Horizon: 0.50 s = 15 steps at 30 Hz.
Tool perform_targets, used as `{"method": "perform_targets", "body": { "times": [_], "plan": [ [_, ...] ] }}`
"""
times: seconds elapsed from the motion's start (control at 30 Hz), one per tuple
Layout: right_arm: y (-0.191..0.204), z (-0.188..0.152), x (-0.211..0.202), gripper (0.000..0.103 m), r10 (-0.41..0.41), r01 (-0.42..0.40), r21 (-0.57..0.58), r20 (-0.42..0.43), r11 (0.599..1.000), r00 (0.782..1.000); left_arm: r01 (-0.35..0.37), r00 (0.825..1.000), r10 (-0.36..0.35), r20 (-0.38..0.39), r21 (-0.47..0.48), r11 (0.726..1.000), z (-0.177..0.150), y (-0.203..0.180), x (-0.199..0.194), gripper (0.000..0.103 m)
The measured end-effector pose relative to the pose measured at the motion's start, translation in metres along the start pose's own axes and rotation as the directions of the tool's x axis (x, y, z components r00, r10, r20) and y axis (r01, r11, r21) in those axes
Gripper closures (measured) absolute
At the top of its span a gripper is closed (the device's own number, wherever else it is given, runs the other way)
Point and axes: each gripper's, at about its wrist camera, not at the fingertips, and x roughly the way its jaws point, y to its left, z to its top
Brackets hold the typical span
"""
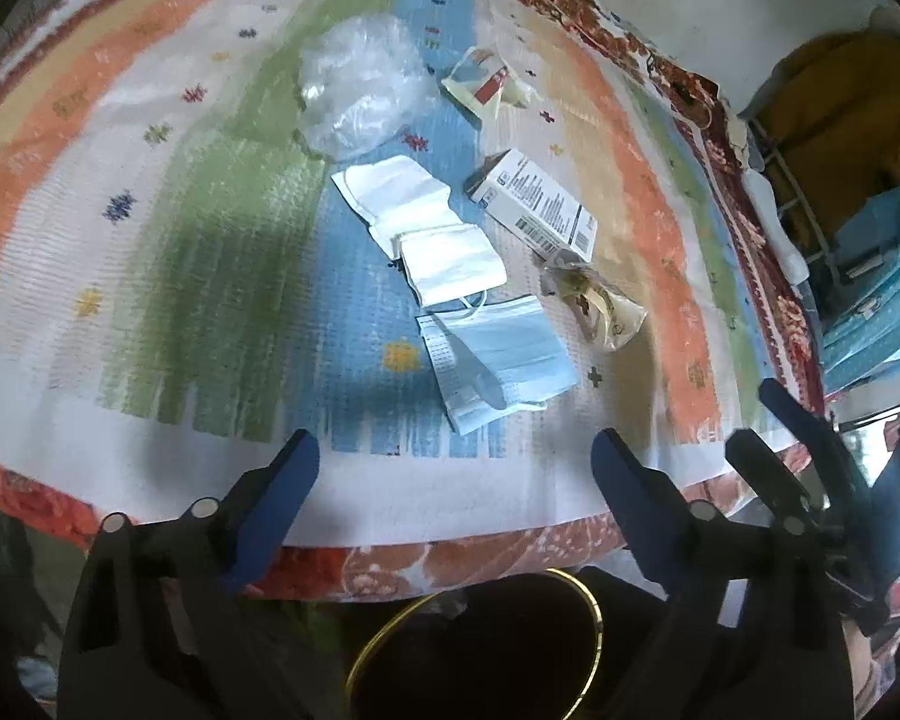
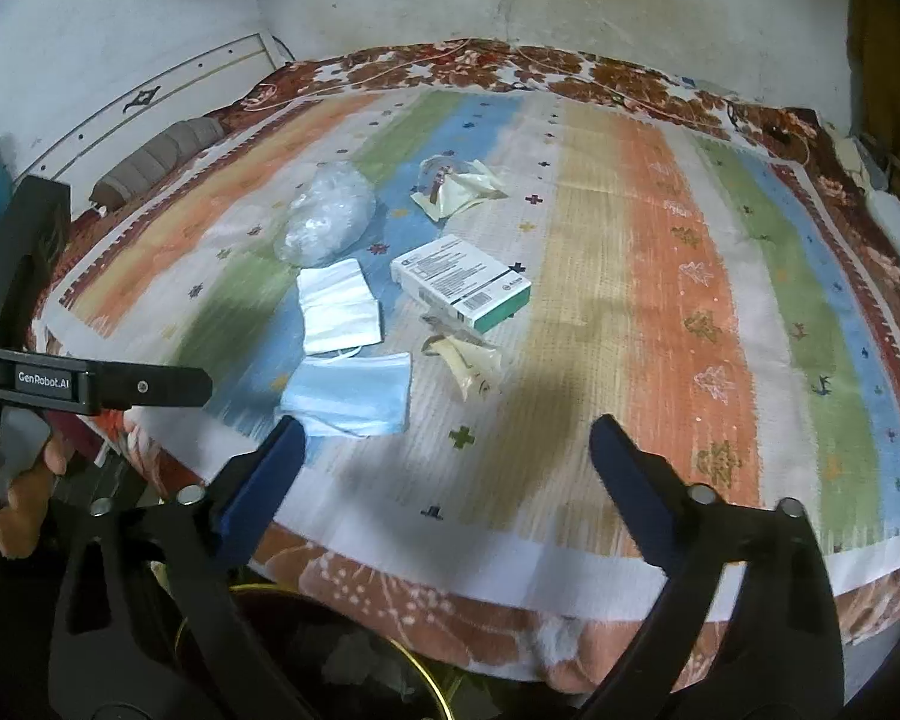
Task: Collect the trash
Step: 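Move both open tools forward over the blue mask and wrapper, then grasp the blue face mask with the left gripper while the right gripper grasps the clear wrapper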
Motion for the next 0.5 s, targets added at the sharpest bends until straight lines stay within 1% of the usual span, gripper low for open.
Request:
{"method": "perform_targets", "body": {
  "times": [0.03, 0.1, 0.23, 0.3, 0.4, 0.5],
  "plan": [
    [-0.002, 0.001, 0.004, 0.019, 0.005, -0.005, 0.006, -0.005, 1.0, 1.0, 0.008, 1.0, -0.008, -0.005, -0.008, 1.0, 0.002, 0.002, 0.003, 0.022],
    [-0.004, 0.004, 0.009, 0.019, 0.017, -0.017, 0.013, -0.011, 1.0, 1.0, 0.014, 1.0, -0.014, -0.016, -0.003, 1.0, 0.004, 0.001, 0.007, 0.027],
    [-0.004, 0.008, 0.02, 0.019, 0.034, -0.034, 0.003, -0.011, 0.999, 0.999, 0.027, 1.0, -0.027, -0.015, 0.041, 0.999, 0.008, -0.006, 0.013, 0.028],
    [-0.004, 0.009, 0.027, 0.019, 0.035, -0.035, -0.008, -0.015, 0.999, 0.999, 0.046, 0.999, -0.045, -0.022, 0.036, 0.998, 0.01, -0.006, 0.018, 0.029],
    [-0.004, 0.011, 0.038, 0.022, 0.036, -0.037, -0.024, -0.032, 0.999, 0.999, 0.045, 0.999, -0.045, -0.031, 0.028, 0.999, 0.013, -0.002, 0.025, 0.032],
    [-0.003, 0.012, 0.049, 0.026, 0.034, -0.036, -0.04, -0.059, 0.999, 0.998, 0.055, 0.997, -0.056, -0.045, -0.01, 0.998, 0.016, 0.007, 0.033, 0.037]
  ]
}}
